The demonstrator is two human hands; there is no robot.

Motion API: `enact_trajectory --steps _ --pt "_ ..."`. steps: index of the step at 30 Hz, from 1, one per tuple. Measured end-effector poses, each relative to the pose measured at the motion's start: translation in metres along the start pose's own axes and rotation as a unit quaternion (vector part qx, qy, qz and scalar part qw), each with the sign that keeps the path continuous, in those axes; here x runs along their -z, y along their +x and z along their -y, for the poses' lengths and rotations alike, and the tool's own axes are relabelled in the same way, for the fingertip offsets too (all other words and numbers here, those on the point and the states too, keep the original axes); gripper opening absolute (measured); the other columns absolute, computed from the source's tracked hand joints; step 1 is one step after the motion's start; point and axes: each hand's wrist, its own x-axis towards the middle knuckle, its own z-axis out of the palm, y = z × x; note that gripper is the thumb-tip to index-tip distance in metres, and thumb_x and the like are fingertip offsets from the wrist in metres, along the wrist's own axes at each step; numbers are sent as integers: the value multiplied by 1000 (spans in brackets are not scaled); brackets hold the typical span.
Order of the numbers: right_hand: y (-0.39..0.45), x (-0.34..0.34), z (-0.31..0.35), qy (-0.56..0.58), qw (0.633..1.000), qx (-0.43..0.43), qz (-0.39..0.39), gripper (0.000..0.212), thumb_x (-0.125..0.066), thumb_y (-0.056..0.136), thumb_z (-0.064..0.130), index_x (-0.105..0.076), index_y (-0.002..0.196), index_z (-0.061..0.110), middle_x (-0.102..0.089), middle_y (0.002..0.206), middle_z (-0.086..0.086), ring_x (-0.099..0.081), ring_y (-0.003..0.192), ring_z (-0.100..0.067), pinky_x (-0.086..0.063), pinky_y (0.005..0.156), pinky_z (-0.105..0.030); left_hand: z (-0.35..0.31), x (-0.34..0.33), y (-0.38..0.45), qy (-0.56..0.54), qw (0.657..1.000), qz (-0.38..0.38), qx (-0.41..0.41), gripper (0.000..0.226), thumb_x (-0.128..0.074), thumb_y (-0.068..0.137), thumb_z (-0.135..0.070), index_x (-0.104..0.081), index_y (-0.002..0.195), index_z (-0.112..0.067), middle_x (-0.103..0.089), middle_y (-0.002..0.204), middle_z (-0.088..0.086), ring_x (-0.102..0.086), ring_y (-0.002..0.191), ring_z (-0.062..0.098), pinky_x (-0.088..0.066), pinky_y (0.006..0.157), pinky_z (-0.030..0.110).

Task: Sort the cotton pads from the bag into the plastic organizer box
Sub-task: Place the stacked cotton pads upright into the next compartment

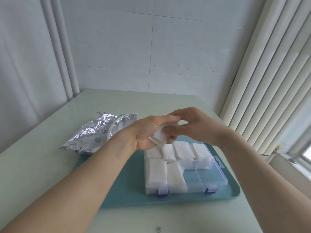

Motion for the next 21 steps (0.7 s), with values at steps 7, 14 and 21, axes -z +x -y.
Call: enact_trajectory --steps 7,14,21 --pt "-41 14 8 262 957 -67 -105 31 -83 72 9 -67 96 0 -75 98 -20 -73 88 -31 -60 86 -42 1 -11 -31 165 976 -138 -32 56 -79 80 -36 -62 115 4 -68 103 25 -67 85 27 -59 85 39" --pt "-71 -29 -10 162 959 -224 -67 23 -81 83 9 -69 102 3 -76 79 -19 -73 62 -27 -62 62 -31 8 -5 -61 536 833 -129 45 22 -77 82 -39 -70 89 -19 -74 78 2 -58 52 12 -42 55 23" --pt "-68 -55 -19 11 976 -206 -77 14 -62 99 25 -71 97 15 -72 76 -1 -69 66 -18 -62 69 -34 26 -10 -64 628 767 -116 66 23 -76 81 -37 -66 98 -27 -72 89 -2 -61 53 7 -47 60 23"
